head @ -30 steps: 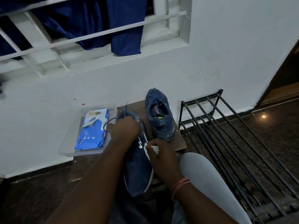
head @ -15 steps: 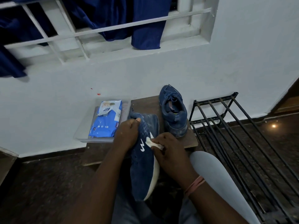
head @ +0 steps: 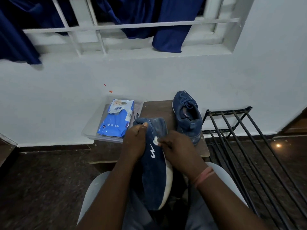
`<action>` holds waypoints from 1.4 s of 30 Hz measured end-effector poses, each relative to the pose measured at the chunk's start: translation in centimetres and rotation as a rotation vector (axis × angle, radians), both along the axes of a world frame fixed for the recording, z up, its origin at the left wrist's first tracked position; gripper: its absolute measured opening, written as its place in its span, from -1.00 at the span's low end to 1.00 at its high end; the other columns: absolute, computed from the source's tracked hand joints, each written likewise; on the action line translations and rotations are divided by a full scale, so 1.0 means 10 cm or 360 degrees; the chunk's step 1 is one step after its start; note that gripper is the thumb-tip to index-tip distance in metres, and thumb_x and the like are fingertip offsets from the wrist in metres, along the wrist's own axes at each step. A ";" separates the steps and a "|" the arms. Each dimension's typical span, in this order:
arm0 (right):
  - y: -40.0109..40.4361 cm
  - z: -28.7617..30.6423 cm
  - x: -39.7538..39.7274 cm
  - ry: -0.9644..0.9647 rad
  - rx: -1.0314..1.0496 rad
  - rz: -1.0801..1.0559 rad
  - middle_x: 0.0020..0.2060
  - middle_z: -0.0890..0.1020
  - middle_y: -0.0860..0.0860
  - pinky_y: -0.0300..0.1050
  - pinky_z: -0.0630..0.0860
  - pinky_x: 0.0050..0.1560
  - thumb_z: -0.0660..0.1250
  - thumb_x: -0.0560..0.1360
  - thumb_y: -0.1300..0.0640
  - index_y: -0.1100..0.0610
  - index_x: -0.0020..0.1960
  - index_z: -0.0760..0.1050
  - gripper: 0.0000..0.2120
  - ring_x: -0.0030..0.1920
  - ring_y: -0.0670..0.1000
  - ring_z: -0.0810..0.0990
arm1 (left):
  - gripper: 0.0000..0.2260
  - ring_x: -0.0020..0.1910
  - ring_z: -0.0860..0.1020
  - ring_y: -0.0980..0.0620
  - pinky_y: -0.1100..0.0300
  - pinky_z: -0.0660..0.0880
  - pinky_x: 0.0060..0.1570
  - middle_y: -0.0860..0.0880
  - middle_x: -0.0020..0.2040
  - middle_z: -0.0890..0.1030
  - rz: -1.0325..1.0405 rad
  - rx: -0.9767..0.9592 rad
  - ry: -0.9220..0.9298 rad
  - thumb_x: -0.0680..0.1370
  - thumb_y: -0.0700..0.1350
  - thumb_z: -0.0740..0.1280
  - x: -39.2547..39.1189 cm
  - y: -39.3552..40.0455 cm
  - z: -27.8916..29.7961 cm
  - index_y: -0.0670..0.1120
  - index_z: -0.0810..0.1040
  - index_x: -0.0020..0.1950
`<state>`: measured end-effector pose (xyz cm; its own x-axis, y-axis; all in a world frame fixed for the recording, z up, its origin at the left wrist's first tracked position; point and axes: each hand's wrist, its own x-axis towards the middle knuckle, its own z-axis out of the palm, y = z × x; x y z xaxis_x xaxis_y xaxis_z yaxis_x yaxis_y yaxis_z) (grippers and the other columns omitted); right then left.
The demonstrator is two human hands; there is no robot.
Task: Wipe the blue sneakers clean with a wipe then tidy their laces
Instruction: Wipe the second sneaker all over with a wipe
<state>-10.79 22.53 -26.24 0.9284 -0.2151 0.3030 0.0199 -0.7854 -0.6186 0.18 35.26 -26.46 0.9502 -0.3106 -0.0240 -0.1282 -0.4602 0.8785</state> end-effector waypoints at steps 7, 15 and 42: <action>0.07 0.22 -0.04 -0.0150 0.0040 -0.0200 -0.32 0.59 0.02 -0.13 0.42 -0.22 0.44 0.51 0.22 0.15 -0.26 0.65 -0.83 -0.29 -0.05 0.52 | -0.71 -0.22 0.54 0.11 0.30 0.45 -0.17 0.07 -0.22 0.61 -0.0006 -0.0113 -0.0020 0.69 0.06 0.22 -0.14 0.05 0.10 -0.03 0.62 -0.09; 0.36 0.38 -0.25 -0.0011 -0.0170 -0.0052 -0.27 0.54 0.01 -0.08 0.43 -0.21 0.24 0.52 0.16 0.11 -0.26 0.58 -0.77 -0.24 -0.01 0.50 | -0.67 -0.29 0.49 -0.01 0.28 0.36 -0.27 0.03 -0.32 0.54 0.0161 -0.0252 -0.0183 0.69 -0.01 0.24 0.00 0.11 0.16 -0.11 0.58 -0.21; 0.29 0.55 0.05 -0.0138 -0.0243 -0.0208 -0.40 0.40 -0.02 -0.12 0.26 -0.36 0.28 0.48 0.23 0.06 -0.44 0.34 -0.67 -0.41 -0.02 0.39 | -0.62 -0.26 0.55 -0.06 -0.04 0.53 -0.16 -0.09 -0.32 0.62 0.0440 -0.0740 0.0079 0.53 0.19 0.31 -0.37 0.04 0.26 -0.07 0.54 -0.32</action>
<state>-10.34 25.47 -20.73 0.8648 -0.2773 0.4186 -0.0403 -0.8694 -0.4925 -3.49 35.65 -23.89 0.9992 -0.0376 0.0095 -0.0108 -0.0324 0.9994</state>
